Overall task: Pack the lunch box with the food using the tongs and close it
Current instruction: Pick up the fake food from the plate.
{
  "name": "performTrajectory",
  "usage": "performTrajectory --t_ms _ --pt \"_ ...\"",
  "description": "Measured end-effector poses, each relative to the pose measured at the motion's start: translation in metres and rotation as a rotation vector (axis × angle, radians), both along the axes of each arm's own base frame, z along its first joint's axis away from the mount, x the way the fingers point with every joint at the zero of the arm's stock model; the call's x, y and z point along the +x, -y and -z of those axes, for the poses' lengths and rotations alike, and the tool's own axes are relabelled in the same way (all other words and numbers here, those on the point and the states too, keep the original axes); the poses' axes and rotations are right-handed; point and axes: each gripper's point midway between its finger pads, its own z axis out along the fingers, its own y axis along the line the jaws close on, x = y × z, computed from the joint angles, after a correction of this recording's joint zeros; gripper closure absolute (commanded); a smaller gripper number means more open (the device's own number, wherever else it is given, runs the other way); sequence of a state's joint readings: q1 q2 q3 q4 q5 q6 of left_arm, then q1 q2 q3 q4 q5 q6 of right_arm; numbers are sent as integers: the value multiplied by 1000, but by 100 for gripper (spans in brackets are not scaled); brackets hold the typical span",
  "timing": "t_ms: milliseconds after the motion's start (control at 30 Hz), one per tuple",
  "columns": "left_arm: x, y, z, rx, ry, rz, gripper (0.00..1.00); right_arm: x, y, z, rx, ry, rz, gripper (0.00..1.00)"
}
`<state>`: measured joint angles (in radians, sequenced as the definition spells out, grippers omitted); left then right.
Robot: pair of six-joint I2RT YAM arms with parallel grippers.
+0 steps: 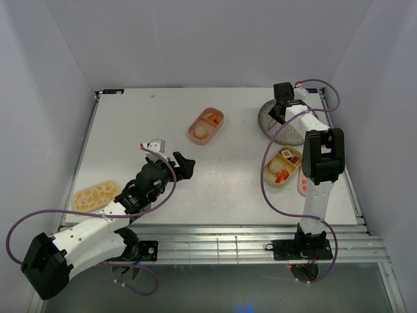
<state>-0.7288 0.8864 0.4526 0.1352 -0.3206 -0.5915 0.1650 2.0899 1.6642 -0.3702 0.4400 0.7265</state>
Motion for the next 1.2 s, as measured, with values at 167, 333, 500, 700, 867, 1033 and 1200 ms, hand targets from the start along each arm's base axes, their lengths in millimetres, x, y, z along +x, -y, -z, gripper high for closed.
performTrajectory --t_ms 167,333,500,700,867,1033,1200 --pt "0 0 -1 -3 3 0 2 -2 -2 4 8 -7 -8 60" --pt "-1 -1 -7 -14 16 0 2 -13 -5 17 19 -41 -36 61" --pt "-1 -1 -8 -17 18 2 2 -17 -10 21 22 -56 -93 61" --pt "-1 0 -8 -17 18 3 2 -28 -9 18 10 -71 -157 60" --pt "-1 0 -8 -17 17 4 2 -32 -9 14 24 -76 -209 57" --pt "-2 0 -7 -18 16 7 2 -35 -6 15 60 -92 -249 56" --pt "-2 1 -6 -15 12 11 2 -37 -5 13 73 -106 -279 55"
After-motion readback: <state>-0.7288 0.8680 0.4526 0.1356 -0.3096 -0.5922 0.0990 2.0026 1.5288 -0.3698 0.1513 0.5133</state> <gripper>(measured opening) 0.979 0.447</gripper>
